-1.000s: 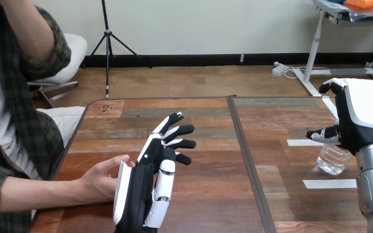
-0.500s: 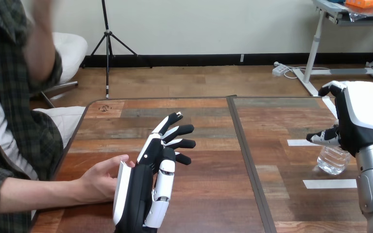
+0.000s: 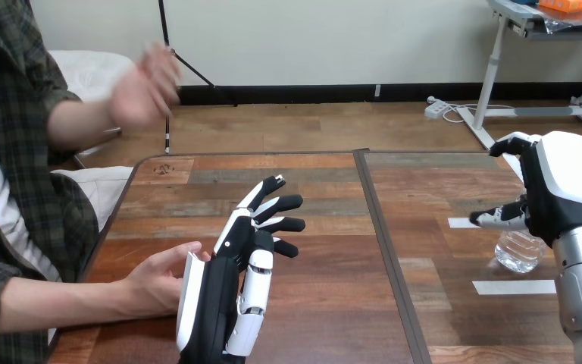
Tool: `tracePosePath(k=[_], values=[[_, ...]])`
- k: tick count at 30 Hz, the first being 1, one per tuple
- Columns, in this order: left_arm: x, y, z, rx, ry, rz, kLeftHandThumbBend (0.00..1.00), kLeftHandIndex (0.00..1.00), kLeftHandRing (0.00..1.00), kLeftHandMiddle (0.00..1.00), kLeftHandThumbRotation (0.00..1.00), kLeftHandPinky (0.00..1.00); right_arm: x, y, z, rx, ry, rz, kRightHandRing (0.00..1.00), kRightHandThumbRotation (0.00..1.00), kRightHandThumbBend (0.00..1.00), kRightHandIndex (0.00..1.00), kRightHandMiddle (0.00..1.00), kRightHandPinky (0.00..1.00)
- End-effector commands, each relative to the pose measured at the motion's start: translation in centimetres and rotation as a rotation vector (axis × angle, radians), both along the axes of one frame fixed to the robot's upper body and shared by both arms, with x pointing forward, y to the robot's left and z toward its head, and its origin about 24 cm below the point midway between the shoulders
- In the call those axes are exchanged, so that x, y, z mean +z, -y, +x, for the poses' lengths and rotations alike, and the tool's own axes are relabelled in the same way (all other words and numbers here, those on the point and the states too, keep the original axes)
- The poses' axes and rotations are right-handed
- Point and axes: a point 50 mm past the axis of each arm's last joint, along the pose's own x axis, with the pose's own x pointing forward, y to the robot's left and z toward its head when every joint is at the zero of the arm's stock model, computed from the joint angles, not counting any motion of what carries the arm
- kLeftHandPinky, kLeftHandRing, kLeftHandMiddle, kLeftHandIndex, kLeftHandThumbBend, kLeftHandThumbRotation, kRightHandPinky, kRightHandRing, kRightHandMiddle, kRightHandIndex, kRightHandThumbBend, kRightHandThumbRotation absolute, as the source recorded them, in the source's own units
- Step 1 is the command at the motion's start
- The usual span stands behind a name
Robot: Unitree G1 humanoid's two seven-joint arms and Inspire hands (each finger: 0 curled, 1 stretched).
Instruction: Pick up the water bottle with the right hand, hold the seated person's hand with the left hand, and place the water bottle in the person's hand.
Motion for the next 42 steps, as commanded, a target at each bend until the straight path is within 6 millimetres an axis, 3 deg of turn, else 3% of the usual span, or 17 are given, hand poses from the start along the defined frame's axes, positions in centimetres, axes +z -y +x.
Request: tracePosePath(k=[1, 14, 31, 42], values=[[1.0, 0.3, 0.6, -0.004, 0.062, -0.025, 0.08, 0.85, 0.68, 0.77, 1.0, 0.54, 3.0, -0.5, 1.0, 0.051, 0.11, 0.053, 0.73, 0.0, 0.79, 0.68, 0.73, 0.66], [1.2, 0.2, 0.7, -0.001, 0.065, -0.013, 0.06, 0.85, 0.68, 0.77, 1.0, 0.53, 2.6, -1.6, 0.9, 0.114, 0.099, 0.243, 0.64, 0.0, 0.77, 0.64, 0.68, 0.56], [1.2, 0.3, 0.7, -0.003, 0.066, -0.017, 0.07, 0.85, 0.68, 0.76, 1.0, 0.53, 1.5, -3.0, 0.5, 0.206, 0.062, 0.395, 0.63, 0.0, 0.75, 0.63, 0.66, 0.57], [1.2, 0.2, 0.7, -0.001, 0.071, -0.011, 0.08, 0.85, 0.68, 0.76, 1.0, 0.53, 1.1, -4.0, 0.1, 0.237, 0.043, 0.395, 0.64, 0.0, 0.73, 0.63, 0.68, 0.58]])
